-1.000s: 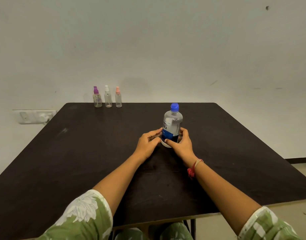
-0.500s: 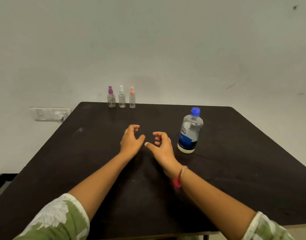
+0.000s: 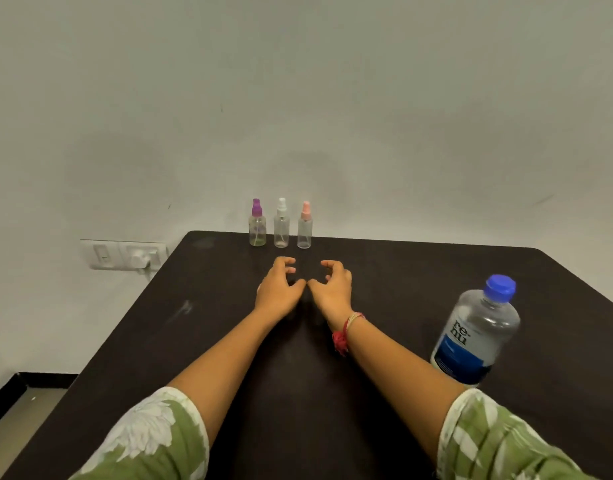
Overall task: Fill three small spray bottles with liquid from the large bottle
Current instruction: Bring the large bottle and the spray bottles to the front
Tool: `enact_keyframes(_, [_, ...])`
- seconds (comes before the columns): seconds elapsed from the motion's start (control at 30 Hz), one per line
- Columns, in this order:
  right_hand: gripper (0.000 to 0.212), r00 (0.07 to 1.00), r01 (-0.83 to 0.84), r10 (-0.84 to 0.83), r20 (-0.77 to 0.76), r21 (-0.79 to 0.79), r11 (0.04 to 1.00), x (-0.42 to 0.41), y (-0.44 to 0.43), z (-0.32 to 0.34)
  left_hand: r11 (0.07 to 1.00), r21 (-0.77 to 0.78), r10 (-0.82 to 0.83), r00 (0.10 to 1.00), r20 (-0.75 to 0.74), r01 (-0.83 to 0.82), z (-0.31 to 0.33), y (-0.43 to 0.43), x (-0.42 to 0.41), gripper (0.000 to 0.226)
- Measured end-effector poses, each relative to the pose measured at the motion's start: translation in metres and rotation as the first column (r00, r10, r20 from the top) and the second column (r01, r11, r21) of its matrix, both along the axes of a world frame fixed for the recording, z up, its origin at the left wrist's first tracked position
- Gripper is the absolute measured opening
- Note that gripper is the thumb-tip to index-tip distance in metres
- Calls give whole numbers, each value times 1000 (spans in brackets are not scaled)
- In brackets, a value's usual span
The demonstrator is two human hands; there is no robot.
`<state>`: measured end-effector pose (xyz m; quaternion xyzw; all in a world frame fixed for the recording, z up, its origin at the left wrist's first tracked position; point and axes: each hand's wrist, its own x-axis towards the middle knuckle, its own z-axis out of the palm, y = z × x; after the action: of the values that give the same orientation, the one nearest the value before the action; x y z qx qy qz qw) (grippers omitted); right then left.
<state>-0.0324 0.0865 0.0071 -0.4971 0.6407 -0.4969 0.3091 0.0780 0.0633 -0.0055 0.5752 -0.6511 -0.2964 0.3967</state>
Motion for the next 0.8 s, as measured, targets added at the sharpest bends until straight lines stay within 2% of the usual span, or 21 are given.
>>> enact_keyframes(0.13, [53,997,39,-41,-65,-26,999,4,-45,-1,1000,-13,-13,996,-90,12,0,-34,-2,44])
enact_keyframes(0.2, [60,997,53,-55,-51,-38,998,7,-67,-3,1000,-27,-14,995,-97,11,-1,-49,-2,43])
enact_keyframes(0.37, [68,998,69,-69,-4,-59,996,9,-106,-6,997,-69,-11,997,82,17,-7,-73,-5,53])
enact_keyframes(0.5, [69,997,65,-67,-29,-69,995,12,-127,-6,997,-71,3,995,100,5,-10,-81,-4,60])
enact_keyframes(0.6, [67,996,74,-78,-45,-78,994,14,-136,-6,997,-73,2,996,94,4,-12,-83,-5,61])
enact_keyframes(0.8, [42,992,115,-120,-44,-99,988,15,-133,-6,997,-80,23,995,97,-15,-10,-81,-6,54])
